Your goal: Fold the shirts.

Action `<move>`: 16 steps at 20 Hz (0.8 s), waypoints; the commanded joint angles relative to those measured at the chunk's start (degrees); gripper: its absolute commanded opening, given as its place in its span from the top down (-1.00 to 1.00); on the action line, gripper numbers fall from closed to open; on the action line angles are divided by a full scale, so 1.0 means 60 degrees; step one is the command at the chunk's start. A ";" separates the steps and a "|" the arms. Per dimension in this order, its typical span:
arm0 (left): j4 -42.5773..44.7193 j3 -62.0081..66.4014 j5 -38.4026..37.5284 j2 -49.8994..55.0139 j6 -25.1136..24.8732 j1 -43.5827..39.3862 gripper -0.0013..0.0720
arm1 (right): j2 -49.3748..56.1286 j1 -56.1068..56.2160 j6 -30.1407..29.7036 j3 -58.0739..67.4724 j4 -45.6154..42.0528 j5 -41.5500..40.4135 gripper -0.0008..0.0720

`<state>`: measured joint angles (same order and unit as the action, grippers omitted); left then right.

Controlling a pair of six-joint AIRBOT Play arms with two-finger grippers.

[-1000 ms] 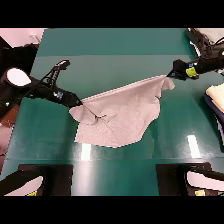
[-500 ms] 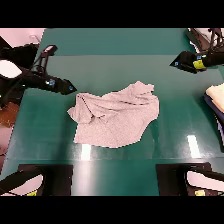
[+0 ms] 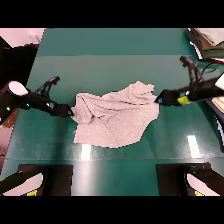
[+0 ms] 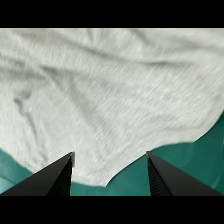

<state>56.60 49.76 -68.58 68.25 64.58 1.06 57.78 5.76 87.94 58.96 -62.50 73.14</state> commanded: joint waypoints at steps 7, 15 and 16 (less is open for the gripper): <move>-0.0772 -0.1348 0.2579 0.0036 -0.0098 -0.0168 -0.34 | -0.1752 0.1512 0.2375 -0.3413 0.0007 -0.1534 -0.43; -0.0659 -0.1293 0.3344 0.0033 -0.0087 -0.1100 0.90 | -0.1978 0.2557 0.2983 -0.5136 0.2073 -0.3089 -0.42; -0.0652 -0.1249 0.3213 0.0029 -0.0084 -0.1100 0.90 | -0.1978 0.2725 0.3217 -0.5257 0.2065 -0.3224 -0.40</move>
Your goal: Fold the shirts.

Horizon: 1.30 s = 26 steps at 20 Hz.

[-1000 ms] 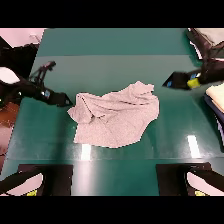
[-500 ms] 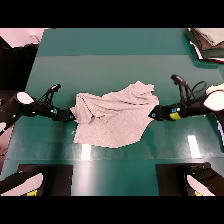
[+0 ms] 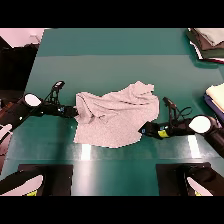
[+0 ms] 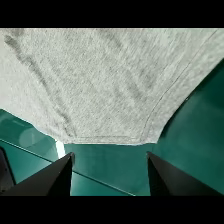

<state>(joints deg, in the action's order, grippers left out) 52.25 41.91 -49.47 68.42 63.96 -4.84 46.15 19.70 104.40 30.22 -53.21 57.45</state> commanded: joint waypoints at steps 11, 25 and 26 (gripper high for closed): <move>0.0299 0.1450 -0.1417 -0.0007 0.0018 -0.0120 0.90 | 0.0295 0.2834 0.3370 -0.1749 0.0663 -0.3843 -0.26; 0.0980 0.2091 -0.2350 -0.0219 0.0029 -0.0117 0.90 | 0.3523 0.4044 0.1257 0.0860 0.1067 -0.4951 0.94; 0.1432 0.2605 -0.2692 -0.0288 0.0098 -0.0095 0.90 | 0.3206 0.3697 0.1115 0.1115 0.0787 -0.4696 0.94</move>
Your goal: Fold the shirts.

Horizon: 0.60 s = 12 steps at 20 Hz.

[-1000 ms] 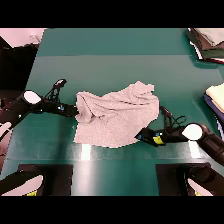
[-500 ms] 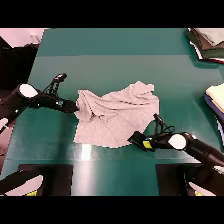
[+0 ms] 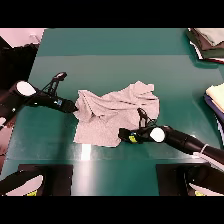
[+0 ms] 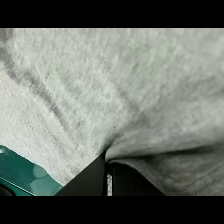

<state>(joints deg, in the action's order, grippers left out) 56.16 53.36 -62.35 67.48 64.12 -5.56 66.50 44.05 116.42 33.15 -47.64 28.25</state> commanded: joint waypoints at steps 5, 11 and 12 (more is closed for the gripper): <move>0.1614 0.4167 -0.2226 -0.0747 0.0076 0.0590 0.90 | -0.2634 -0.3337 -0.0892 0.3071 -0.3140 0.3238 0.94; 0.1585 0.9158 -0.2758 -0.1479 0.0612 0.0914 0.90 | -0.4743 -0.7275 -0.2215 0.7020 -0.3810 0.5610 0.94; 0.1559 0.9857 -0.2823 -0.1581 0.0838 0.0914 0.90 | -0.4958 -0.7763 -0.2350 0.7617 -0.3807 0.5850 0.94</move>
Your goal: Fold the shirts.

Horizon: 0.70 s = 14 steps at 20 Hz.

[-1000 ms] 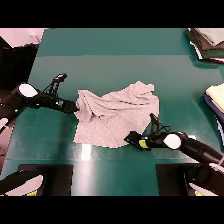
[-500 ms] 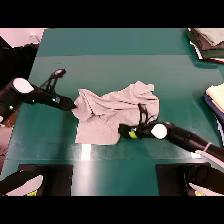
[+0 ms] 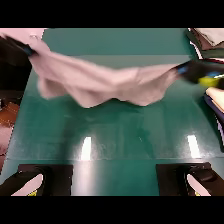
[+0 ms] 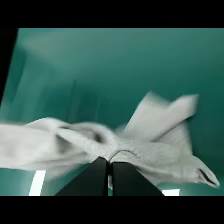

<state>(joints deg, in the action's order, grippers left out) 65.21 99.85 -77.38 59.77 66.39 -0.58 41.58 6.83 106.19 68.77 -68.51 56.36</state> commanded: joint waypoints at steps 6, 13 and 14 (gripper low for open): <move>-0.0772 0.3475 -0.0419 -0.1668 0.0969 0.0084 0.90 | -0.1107 -0.3180 -0.1155 0.4674 -0.0321 0.2448 0.94; -0.1876 0.1727 -0.1122 -0.1956 0.0962 0.0084 0.90 | 0.1410 -0.3417 -0.1297 0.7879 -0.0135 0.5967 0.95; -0.1872 0.0954 -0.1257 -0.1909 0.0958 0.0084 0.90 | 0.1927 -0.3231 -0.1297 0.8011 -0.0069 0.6441 0.94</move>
<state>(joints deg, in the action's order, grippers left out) 55.42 113.14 -82.67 48.47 72.03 -0.12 46.41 -13.32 98.76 111.39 -70.02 84.84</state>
